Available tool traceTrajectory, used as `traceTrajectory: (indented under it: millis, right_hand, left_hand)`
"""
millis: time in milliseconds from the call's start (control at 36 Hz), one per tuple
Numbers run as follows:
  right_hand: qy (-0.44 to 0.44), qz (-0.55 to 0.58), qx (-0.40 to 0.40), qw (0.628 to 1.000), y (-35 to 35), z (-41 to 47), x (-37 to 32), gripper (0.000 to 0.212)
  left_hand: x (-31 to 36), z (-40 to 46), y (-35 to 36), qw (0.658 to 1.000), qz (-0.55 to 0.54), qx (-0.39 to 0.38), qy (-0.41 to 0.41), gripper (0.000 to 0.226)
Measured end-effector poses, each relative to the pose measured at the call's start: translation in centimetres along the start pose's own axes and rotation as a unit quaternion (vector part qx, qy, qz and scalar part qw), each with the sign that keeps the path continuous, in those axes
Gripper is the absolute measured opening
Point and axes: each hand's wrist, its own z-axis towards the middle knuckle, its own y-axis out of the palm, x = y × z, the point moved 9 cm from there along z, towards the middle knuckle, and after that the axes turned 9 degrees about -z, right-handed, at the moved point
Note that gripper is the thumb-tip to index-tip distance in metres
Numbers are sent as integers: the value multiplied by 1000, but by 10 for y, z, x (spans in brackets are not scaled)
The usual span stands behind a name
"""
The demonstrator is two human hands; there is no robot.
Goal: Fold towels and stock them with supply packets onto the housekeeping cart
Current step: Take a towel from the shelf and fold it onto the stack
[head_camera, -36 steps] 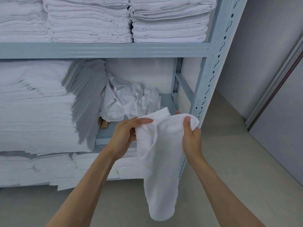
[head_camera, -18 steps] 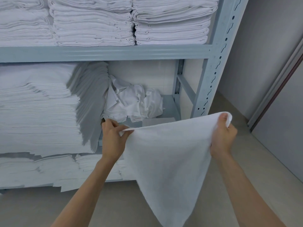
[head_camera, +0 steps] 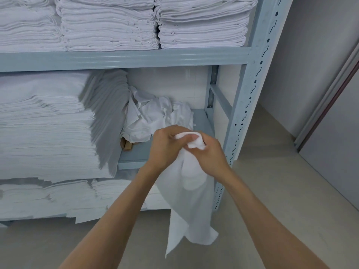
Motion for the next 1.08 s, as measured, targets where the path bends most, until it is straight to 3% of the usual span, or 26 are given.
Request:
traceTrajectory:
  millis: [83, 167, 222, 333, 389, 500, 611, 778, 889, 944, 1083]
  right_hand:
    - [18, 10, 22, 1000, -10, 8, -1, 11]
    - [65, 97, 37, 993, -20, 19, -6, 3]
    - [94, 158, 43, 982, -25, 28, -12, 6]
    - [133, 284, 42, 949, -23, 44, -31, 12]
    - [142, 326, 31, 934, -19, 50, -40, 18]
    - [148, 351, 20, 924, -18, 61, -44, 35]
    - [152, 344, -7, 926, -20, 64, -25, 50]
    - [190, 178, -49, 964, 4, 23, 48, 52]
    - [279, 207, -66, 935, 31, -24, 103, 64]
    - [291, 208, -90, 930, 44, -45, 117, 59]
    - [225, 251, -93, 937, 50, -62, 113, 50]
  left_hand:
    - [-24, -9, -17, 996, -68, 5, -56, 39]
    - [-72, -43, -4, 974, -116, -87, -176, 73]
    - [-104, -70, 12, 954, -126, -131, -239, 82]
    - [-145, -107, 40, 939, -77, -156, -298, 81]
    - [-157, -116, 46, 940, -66, -124, -310, 78]
    - [-162, -112, 37, 948, -99, -24, -301, 29]
    - [-148, -99, 25, 958, -97, -7, -271, 7]
    - [-129, -71, 13, 948, -157, 40, -273, 9]
    - [-125, -61, 11, 891, -302, 109, -322, 15]
    - [-127, -60, 10, 864, -343, 127, -345, 14]
    - [-133, -63, 16, 848, -345, 139, -377, 19]
